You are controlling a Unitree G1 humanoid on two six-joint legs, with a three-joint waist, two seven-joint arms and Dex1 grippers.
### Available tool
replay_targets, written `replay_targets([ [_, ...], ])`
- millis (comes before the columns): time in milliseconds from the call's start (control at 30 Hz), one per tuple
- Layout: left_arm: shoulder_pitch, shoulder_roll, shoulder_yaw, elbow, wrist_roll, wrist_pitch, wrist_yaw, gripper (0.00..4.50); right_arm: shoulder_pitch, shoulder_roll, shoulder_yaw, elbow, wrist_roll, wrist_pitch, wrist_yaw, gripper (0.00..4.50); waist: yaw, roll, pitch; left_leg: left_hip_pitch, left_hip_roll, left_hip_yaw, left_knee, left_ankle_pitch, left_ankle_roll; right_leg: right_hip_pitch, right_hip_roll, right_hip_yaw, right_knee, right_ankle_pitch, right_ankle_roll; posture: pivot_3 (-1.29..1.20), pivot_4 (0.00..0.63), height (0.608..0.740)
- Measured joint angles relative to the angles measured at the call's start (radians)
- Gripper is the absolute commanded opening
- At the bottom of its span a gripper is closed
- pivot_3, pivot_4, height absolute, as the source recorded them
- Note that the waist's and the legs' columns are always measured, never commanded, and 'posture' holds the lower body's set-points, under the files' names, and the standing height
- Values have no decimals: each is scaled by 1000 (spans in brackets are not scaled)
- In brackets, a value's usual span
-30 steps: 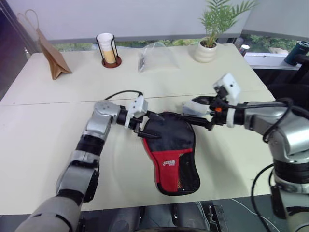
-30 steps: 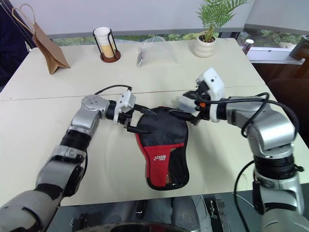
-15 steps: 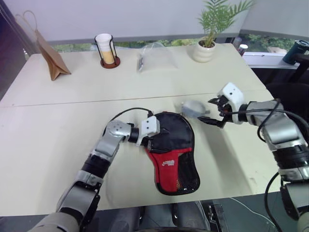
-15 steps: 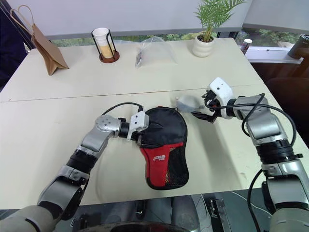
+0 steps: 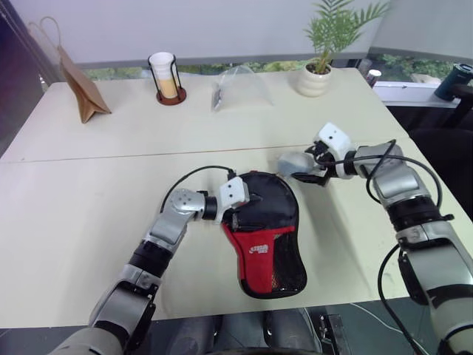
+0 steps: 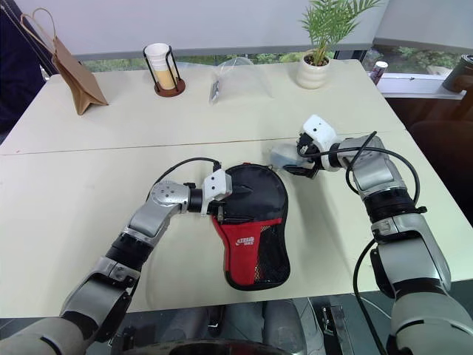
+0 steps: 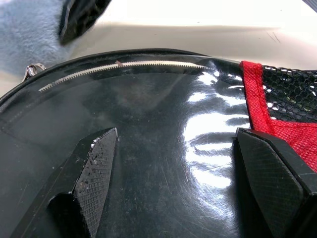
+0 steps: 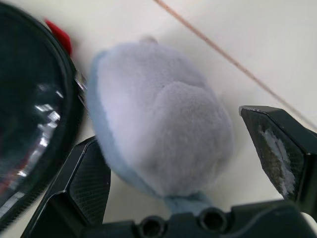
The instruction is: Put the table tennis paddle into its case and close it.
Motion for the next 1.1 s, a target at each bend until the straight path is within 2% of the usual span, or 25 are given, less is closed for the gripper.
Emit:
replay_targets([
  [67,2,2,-1,-1,-4,2,1,3955,-12,14,3,30,-9,-7,6,4500,0,0,0,0,0,0,0,0,0,0,0,0,0,0,0,0,150,740],
  [167,7,3,-3,-2,-10,3,8,4025,-32,28,4,59,-23,-22,15,3644,-1,0,0,0,0,0,0,0,0,0,0,0,0,0,0,0,150,740],
  [333,6,5,-15,-4,-11,4,21,4025,-39,37,3,71,-34,-43,29,1110,0,1,0,1,0,0,0,0,0,2,0,0,0,0,0,0,150,740],
  [433,5,10,-25,-3,-11,3,24,4025,-38,34,3,63,-36,-44,42,5,0,1,0,2,0,0,0,0,0,3,0,0,0,0,0,0,150,740],
  [733,-18,16,-63,4,-6,4,41,4025,65,-65,-6,-104,-44,10,48,5,8,2,-1,3,-1,-2,0,0,0,5,0,0,-1,0,0,0,150,740],
  [1100,-31,10,-91,18,-6,1,65,4025,398,-275,-106,-532,-13,126,73,5,25,4,-4,6,-1,-2,0,-1,0,9,-2,-1,-4,-2,2,0,150,740],
])
